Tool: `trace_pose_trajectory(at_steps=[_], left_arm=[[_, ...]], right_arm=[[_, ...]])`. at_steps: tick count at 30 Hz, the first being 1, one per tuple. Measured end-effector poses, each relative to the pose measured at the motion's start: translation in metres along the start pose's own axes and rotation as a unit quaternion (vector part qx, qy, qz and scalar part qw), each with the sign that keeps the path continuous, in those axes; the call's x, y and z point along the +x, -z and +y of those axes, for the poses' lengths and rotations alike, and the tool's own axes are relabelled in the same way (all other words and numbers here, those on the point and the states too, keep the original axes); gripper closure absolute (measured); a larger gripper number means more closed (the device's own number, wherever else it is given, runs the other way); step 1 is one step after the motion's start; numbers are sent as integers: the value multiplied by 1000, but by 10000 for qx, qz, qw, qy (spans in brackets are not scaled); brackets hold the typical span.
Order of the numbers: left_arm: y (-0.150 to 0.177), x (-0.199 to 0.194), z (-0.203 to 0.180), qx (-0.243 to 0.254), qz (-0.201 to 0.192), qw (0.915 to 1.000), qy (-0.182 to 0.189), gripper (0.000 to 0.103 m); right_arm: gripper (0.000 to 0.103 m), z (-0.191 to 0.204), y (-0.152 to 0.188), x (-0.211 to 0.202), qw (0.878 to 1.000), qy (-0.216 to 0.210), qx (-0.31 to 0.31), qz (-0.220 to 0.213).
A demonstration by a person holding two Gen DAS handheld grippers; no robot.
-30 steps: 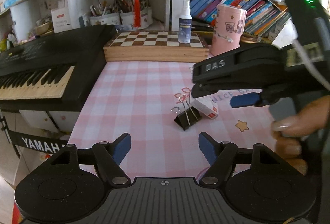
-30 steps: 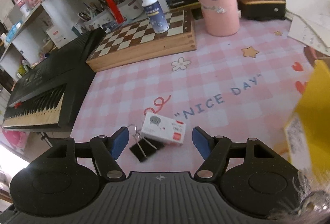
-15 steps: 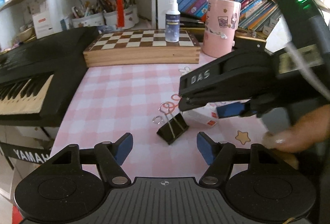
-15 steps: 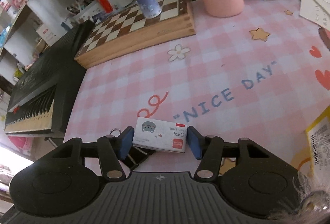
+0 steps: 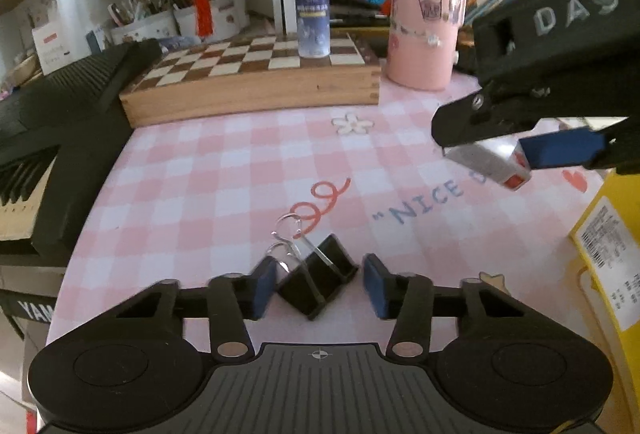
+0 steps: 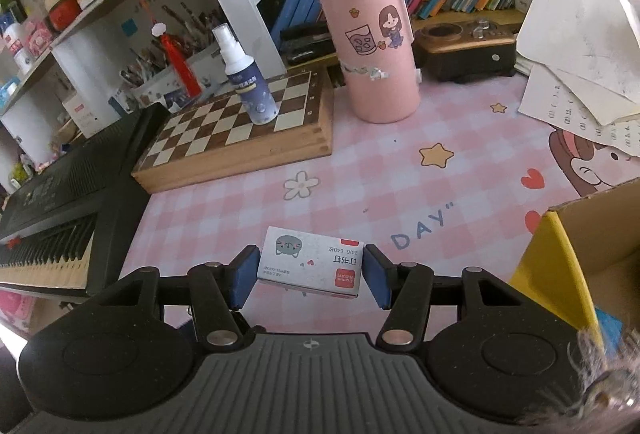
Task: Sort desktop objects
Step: 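Grasp the black binder clip with the left tool while the right tool grasps the white card box, then carry the binder clip and white card box with both tools over the yellow box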
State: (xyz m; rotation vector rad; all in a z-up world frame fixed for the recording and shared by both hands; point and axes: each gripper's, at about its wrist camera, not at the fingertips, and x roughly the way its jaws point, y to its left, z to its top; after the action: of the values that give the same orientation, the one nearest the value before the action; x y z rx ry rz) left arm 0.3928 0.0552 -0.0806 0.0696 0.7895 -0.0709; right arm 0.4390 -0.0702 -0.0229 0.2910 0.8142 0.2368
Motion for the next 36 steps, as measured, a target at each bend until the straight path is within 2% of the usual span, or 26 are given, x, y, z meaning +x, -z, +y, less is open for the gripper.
trace_pose_trajectory(at_steps=[3, 12, 26, 36], left_arm=[[-1, -1, -1, 50, -14, 10000, -54, 65], [-2, -29, 6, -81, -257, 9996, 29, 66], [15, -92, 42, -870, -501, 9949, -11, 66], [32, -147, 68, -1502, -756, 9857, 64, 66]], right_arm=[[49, -3, 0, 0, 10000, 24, 18, 28], [49, -8, 5, -5, 9999, 60, -2, 89], [49, 12, 24, -24, 9988, -180, -415, 181], [49, 26, 43, -57, 9955, -424, -824, 186]])
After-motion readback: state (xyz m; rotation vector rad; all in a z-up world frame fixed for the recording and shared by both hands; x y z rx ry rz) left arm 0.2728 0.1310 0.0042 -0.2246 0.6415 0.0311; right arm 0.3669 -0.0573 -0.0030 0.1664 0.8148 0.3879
